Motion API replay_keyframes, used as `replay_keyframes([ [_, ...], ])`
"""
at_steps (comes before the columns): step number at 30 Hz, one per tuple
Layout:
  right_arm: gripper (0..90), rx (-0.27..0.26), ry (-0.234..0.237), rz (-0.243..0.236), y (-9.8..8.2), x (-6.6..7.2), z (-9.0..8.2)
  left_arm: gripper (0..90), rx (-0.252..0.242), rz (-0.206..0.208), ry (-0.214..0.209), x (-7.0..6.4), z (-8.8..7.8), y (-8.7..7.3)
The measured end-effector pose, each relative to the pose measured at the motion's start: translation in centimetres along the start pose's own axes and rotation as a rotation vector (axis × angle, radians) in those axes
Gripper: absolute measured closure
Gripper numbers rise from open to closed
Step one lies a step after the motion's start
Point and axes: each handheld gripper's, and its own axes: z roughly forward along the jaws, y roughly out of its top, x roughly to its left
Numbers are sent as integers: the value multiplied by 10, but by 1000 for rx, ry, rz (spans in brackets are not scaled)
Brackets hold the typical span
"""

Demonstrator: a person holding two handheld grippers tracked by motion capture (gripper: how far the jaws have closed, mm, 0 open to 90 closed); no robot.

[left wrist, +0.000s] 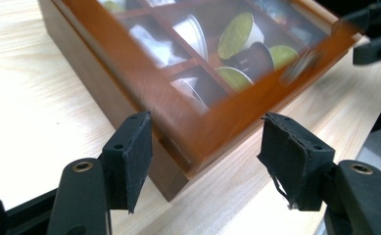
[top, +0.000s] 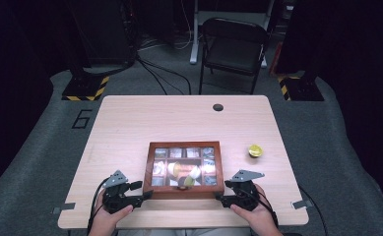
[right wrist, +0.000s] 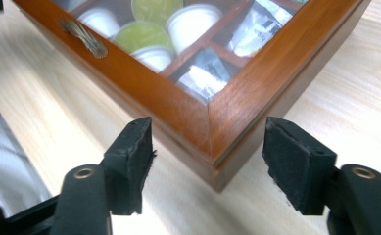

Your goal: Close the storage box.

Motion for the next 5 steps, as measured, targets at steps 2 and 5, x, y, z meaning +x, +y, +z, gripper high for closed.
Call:
replay_keyframes([
  [2,334,-2,-7,-4,-2,0,-5,363,1,2,8,1,-5,-2],
  [5,328,-32,-8,6,-4,-1,-10,362,-3,-5,11,3,-6,-3],
])
